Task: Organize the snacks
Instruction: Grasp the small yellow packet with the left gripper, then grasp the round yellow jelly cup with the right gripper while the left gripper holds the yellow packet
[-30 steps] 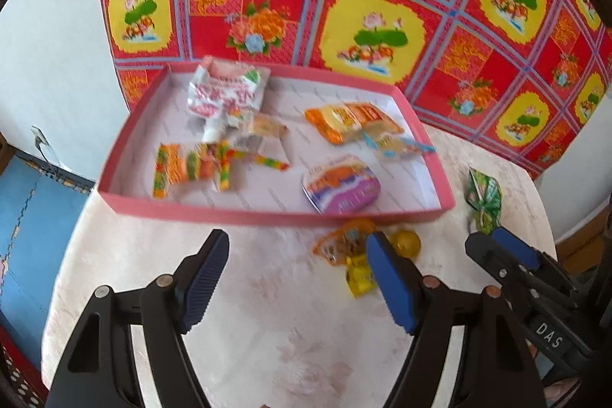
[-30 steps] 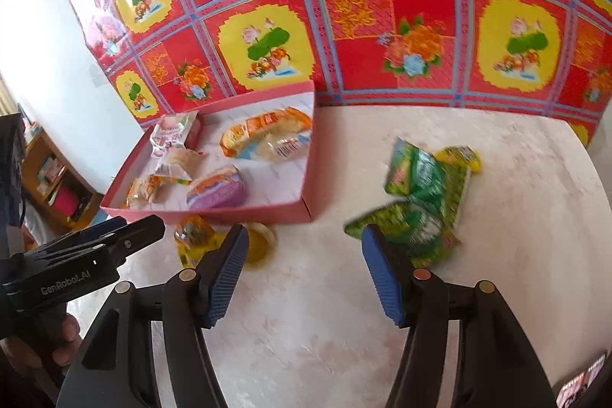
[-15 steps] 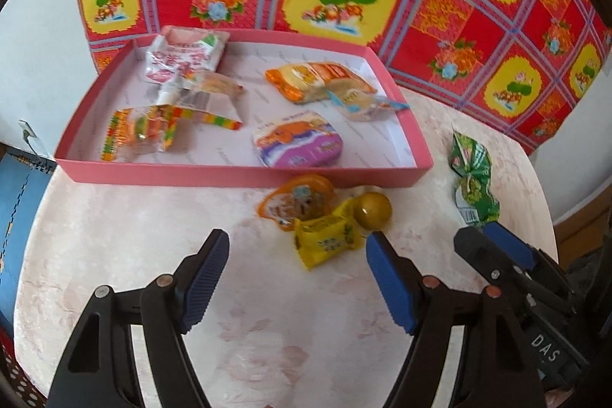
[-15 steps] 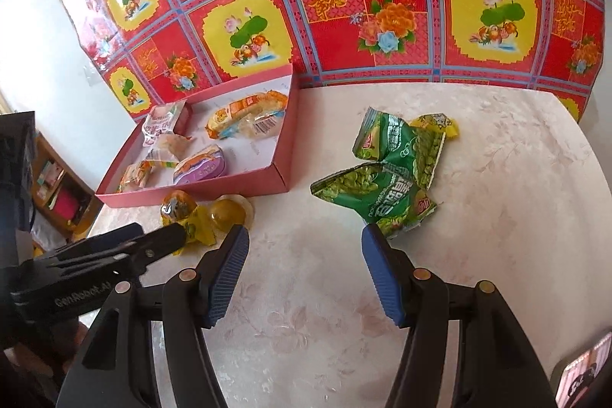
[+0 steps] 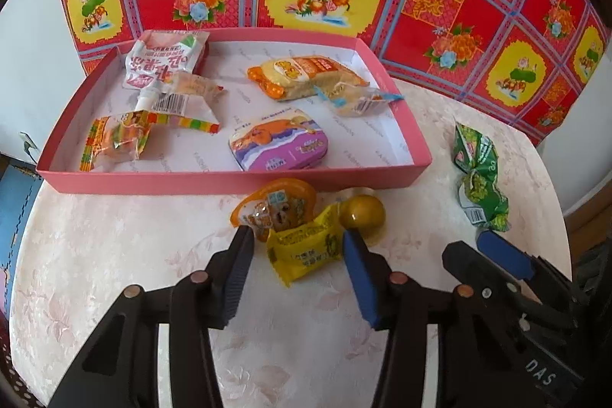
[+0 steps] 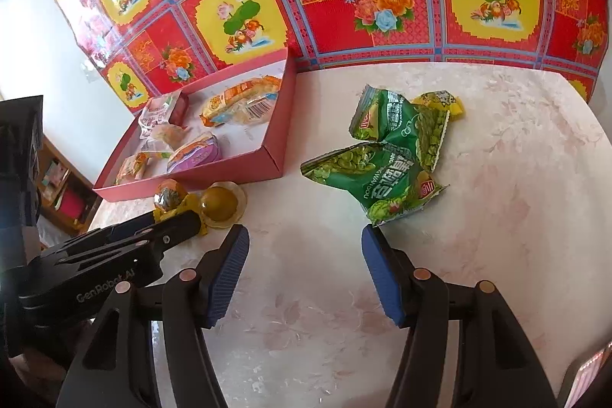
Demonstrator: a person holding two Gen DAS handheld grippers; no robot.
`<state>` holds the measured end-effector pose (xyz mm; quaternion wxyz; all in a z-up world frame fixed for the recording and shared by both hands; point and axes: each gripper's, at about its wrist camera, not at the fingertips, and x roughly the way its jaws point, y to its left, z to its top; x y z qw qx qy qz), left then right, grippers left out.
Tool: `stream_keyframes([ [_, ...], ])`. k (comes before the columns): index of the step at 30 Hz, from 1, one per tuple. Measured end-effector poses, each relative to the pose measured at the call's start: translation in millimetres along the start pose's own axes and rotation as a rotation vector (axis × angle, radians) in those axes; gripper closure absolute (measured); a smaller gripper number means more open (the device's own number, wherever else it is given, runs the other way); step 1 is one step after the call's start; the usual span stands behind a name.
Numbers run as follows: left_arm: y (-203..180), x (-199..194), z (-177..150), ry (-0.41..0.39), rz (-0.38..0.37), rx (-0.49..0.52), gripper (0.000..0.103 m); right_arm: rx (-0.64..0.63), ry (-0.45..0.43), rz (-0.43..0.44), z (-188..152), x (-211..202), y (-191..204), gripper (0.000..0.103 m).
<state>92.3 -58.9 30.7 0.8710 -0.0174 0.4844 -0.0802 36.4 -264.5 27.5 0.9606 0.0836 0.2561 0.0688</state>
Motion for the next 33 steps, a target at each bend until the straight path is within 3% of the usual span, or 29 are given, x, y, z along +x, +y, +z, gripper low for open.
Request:
stream_keyframes([
  [2,-2.0,0.4,-0.9,-0.009,0.008,0.013,0.054,-0.001,-0.001,0.0,-0.1,-0.3,0.2,0.04],
  [4,-3.2,0.1,-3.4,-0.017,0.004,0.025,0.067,0.0,-0.002,-0.001,-0.3,-0.1,0.1,0.04],
  [14,0.8,-11.2,-12.3,-0.057,-0.005,0.065,0.068,-0.02,0.013,-0.01,0.7,-1.4,7.4,0.04],
  [20,18.1,-18.4,-12.8,-0.085,0.058,0.06,0.068,-0.062,0.033,-0.014,0.6,3.9,22.7,0.04],
  [26,44.1,-17.1,-16.1,-0.083,0.062,-0.002,0.068,-0.095,0.053,-0.007,4.6,13.5,38.9,0.054],
  [33,66.6,-12.5,-19.6,-0.065,0.039,-0.075,0.068,-0.132,0.073,-0.02,13.0,32.3,58.4,0.06],
])
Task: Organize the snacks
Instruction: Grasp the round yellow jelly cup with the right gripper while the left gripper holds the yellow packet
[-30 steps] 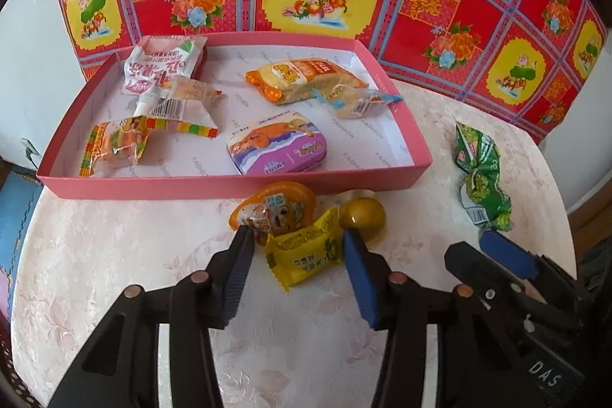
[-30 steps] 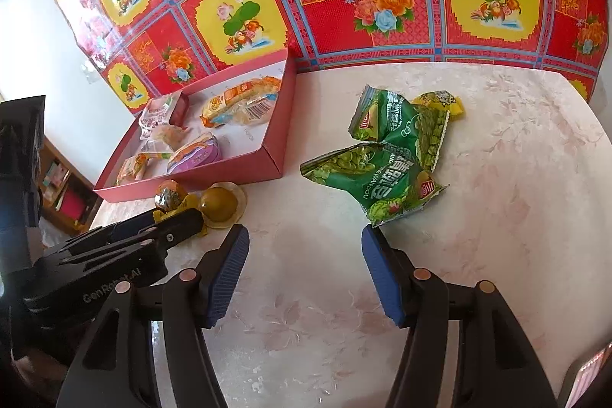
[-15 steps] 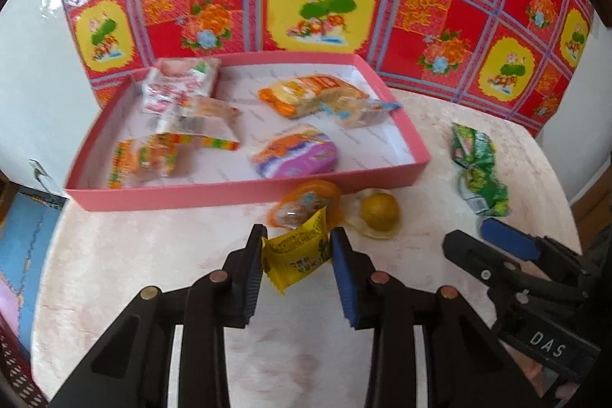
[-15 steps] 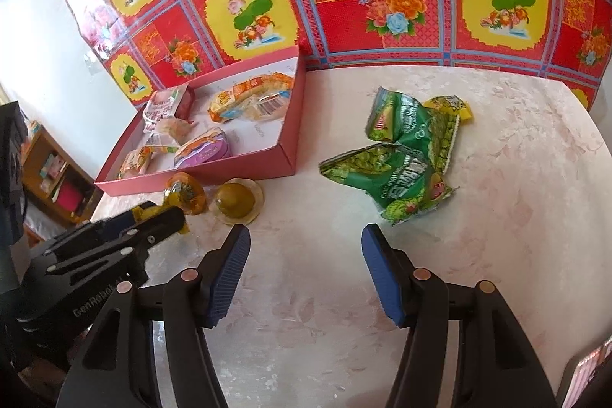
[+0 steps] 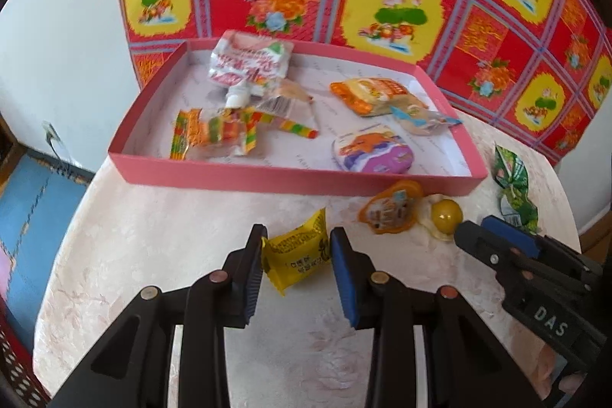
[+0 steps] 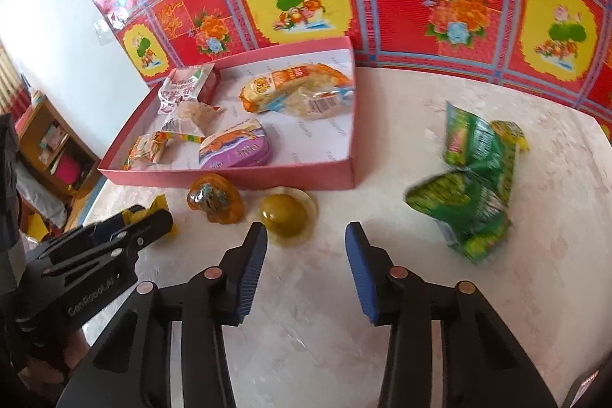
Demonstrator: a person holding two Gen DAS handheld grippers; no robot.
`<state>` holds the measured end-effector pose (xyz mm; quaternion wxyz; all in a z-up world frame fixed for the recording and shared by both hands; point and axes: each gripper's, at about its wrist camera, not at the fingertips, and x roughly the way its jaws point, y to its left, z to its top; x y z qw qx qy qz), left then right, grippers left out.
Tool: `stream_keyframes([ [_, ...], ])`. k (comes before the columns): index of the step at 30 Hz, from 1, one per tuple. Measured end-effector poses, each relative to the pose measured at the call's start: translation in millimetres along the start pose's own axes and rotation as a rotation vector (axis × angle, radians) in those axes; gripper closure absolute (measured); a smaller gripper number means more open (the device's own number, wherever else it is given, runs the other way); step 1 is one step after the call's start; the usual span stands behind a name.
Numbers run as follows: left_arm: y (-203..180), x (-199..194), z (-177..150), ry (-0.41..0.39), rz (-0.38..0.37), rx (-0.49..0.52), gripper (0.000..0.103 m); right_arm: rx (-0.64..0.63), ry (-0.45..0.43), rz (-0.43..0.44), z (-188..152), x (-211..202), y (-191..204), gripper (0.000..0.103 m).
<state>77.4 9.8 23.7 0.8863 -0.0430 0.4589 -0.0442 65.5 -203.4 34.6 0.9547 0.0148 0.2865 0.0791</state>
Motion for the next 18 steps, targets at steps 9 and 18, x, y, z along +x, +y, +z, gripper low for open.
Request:
stream_keyframes([
  [9,2.1,-0.7,-2.5,-0.026,-0.024,0.011,0.067,-0.047,-0.005,-0.041,5.1,13.6,13.8,0.064],
  [18,3.1,0.5,-2.1,-0.027,-0.036,0.022,0.067,-0.087,-0.052,-0.082,2.8,16.3,19.7,0.064],
])
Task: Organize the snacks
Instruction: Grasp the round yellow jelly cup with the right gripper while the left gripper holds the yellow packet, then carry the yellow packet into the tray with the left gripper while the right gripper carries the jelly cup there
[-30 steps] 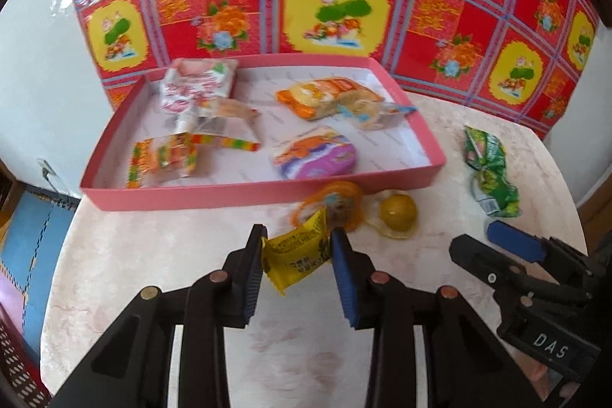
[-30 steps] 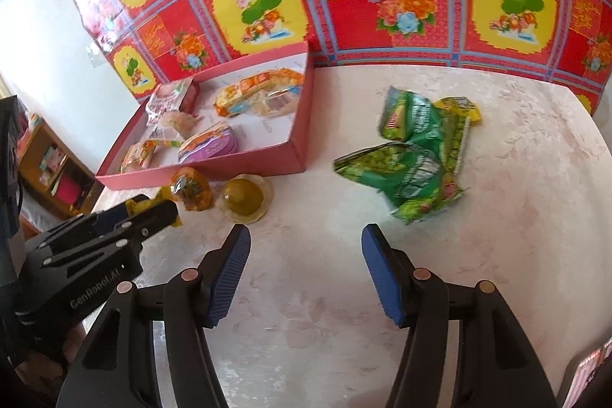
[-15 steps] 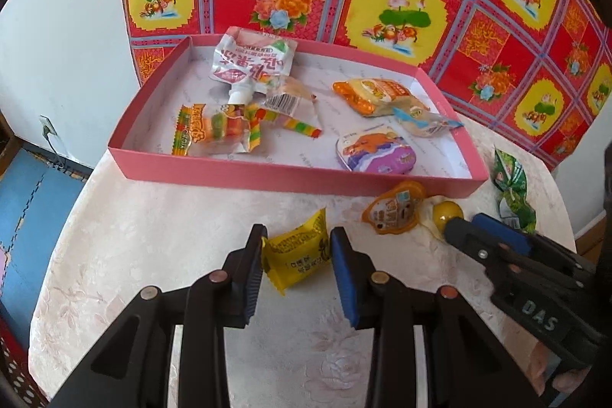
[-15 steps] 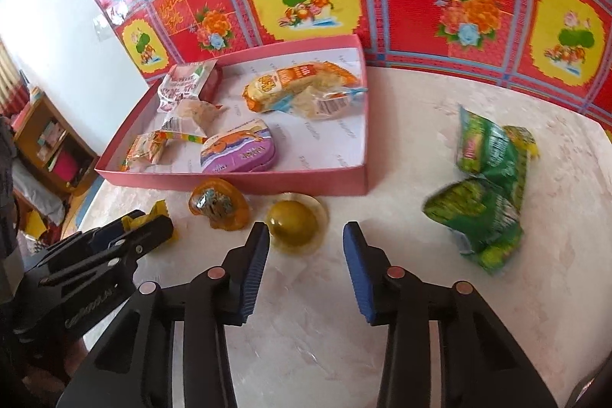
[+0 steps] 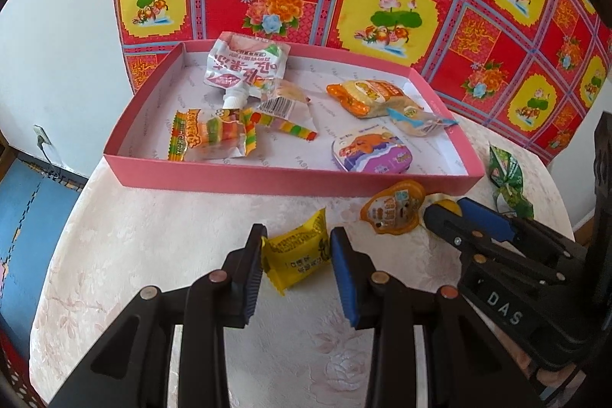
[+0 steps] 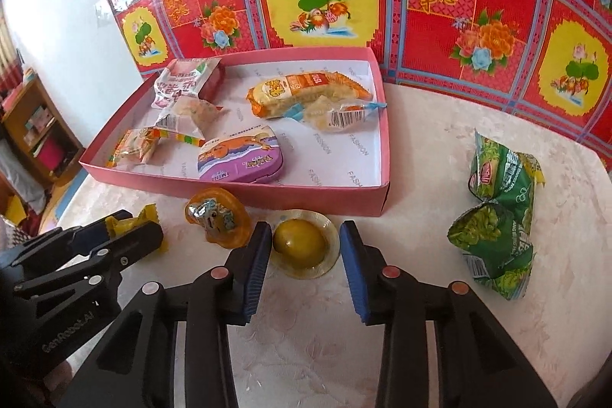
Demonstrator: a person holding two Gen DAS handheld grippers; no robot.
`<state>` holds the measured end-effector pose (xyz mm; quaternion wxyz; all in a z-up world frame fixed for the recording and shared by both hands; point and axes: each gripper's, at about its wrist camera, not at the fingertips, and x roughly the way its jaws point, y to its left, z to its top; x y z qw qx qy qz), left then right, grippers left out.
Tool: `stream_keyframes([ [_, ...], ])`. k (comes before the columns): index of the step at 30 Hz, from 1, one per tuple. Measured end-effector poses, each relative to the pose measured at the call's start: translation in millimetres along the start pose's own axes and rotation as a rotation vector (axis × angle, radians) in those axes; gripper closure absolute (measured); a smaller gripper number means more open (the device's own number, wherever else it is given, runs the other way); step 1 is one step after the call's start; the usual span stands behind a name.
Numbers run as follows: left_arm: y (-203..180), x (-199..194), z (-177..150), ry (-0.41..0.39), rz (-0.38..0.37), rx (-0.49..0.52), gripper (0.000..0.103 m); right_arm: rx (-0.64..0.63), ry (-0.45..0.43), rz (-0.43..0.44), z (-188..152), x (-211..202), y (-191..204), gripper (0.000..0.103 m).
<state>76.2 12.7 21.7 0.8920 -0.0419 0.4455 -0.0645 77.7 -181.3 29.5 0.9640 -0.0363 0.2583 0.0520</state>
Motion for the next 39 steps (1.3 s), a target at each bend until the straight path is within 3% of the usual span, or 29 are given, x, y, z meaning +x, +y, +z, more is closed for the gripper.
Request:
stream_keyframes([
  [18,-1.0,-11.2,-1.3,-0.013,-0.013,-0.003,0.068,0.054,0.009,0.025,-10.4,-16.8,-16.5,0.067],
  [39,-2.2,-32.5,19.1,-0.074,-0.022,0.003,0.068,0.045,-0.074,0.048,1.6,-45.3,-14.2,0.067],
])
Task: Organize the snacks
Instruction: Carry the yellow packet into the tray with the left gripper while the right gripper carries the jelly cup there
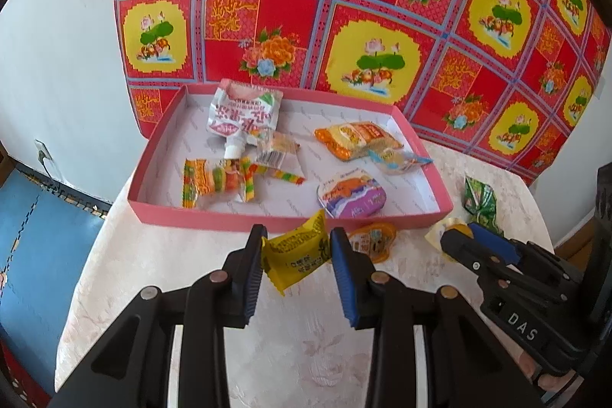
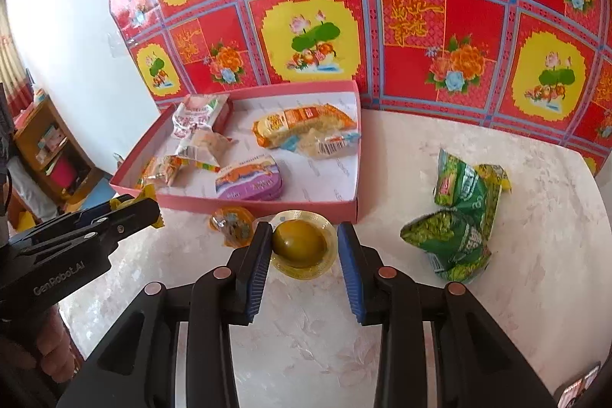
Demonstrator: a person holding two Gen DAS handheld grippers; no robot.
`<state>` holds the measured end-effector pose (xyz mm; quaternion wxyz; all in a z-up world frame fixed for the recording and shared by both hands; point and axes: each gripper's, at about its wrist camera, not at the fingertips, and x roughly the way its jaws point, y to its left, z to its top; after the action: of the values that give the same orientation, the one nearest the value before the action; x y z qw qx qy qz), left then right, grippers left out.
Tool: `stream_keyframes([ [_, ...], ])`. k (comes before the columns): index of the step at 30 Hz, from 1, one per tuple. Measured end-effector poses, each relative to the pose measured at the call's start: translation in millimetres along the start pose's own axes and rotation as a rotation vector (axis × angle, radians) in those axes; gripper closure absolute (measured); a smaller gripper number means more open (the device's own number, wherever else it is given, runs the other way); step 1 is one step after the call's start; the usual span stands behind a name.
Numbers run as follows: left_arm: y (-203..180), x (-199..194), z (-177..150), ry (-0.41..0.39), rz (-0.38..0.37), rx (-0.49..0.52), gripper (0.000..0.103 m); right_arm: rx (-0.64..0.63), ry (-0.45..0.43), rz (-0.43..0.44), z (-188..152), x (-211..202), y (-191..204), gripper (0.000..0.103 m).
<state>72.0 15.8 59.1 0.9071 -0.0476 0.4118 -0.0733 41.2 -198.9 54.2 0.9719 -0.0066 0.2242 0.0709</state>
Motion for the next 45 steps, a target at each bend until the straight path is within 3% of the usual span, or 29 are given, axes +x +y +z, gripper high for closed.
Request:
stream_keyframes([
  [18,12.8,14.9,40.7,-0.055,0.017,-0.007,0.068,-0.015,-0.034,0.025,36.0,9.0,12.0,0.067],
  [27,17.8,45.9,50.9,-0.027,0.021,-0.032,0.068,0.004,-0.018,0.028,51.6,29.5,11.3,0.067],
  [45,13.1,88.1,85.5,-0.054,0.016,0.025,0.067,0.037,-0.003,0.014,84.9,82.8,-5.2,0.067],
])
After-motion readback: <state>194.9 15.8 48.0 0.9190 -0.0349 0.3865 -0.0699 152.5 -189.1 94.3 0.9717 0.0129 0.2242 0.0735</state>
